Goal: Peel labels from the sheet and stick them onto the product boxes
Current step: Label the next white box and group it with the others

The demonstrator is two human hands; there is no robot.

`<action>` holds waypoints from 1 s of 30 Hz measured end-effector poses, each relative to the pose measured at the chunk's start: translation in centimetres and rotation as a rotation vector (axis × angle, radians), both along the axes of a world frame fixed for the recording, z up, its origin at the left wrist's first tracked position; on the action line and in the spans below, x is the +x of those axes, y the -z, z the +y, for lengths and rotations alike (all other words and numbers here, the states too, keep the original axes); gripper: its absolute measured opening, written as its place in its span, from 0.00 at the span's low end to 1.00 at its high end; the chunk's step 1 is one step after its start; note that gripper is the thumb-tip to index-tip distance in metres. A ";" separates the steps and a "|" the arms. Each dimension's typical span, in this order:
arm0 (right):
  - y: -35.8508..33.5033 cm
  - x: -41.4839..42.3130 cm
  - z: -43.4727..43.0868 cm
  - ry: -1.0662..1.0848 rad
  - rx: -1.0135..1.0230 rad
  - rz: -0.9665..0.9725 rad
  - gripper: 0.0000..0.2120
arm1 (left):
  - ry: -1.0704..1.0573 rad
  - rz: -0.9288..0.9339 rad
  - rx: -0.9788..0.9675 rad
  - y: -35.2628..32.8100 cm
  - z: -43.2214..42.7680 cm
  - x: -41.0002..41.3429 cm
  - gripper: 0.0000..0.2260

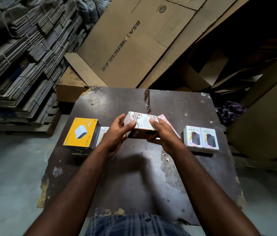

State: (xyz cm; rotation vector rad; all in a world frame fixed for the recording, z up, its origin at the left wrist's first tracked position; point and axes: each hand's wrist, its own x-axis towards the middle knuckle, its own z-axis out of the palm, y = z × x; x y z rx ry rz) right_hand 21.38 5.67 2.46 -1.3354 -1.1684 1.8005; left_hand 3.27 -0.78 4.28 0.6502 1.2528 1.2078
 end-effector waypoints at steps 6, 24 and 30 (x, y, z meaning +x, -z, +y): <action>0.8 -0.3 -0.2 0.000 -0.018 -0.084 0.22 | -0.114 0.014 0.017 0.0 0.6 -0.4 0.32; -1.9 0.9 0.7 -0.446 0.198 -0.063 0.30 | 0.069 0.170 0.081 -1.5 0.0 -0.3 0.08; -0.8 0.0 0.1 -0.197 0.212 0.002 0.33 | 0.111 0.229 0.093 -0.1 0.1 -0.6 0.21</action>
